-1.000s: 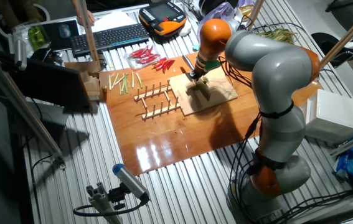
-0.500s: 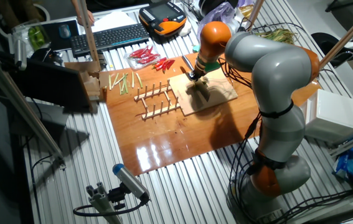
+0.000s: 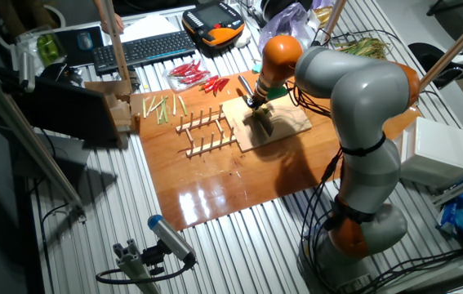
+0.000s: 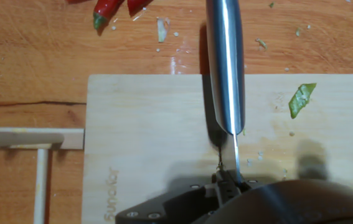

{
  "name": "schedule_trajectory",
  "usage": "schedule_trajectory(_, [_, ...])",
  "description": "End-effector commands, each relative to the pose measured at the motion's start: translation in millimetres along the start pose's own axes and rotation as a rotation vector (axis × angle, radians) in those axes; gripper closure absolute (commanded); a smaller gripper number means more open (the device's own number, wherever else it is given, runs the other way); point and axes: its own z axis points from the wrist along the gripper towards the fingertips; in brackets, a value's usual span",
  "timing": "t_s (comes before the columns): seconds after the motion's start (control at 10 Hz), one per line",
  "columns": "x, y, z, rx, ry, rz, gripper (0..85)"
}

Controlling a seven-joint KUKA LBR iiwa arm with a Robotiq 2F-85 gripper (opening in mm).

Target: Chop the chili peppers

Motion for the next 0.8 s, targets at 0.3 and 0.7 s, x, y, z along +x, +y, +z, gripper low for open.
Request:
schedule_trajectory(0.3, [-11.7, 3.2, -4.8, 0.006, -0.034, 0.016, 85.0])
schedule_trajectory(0.7, [-25.2, -0.6, -6.0, 0.020, -0.079, 0.014, 85.0])
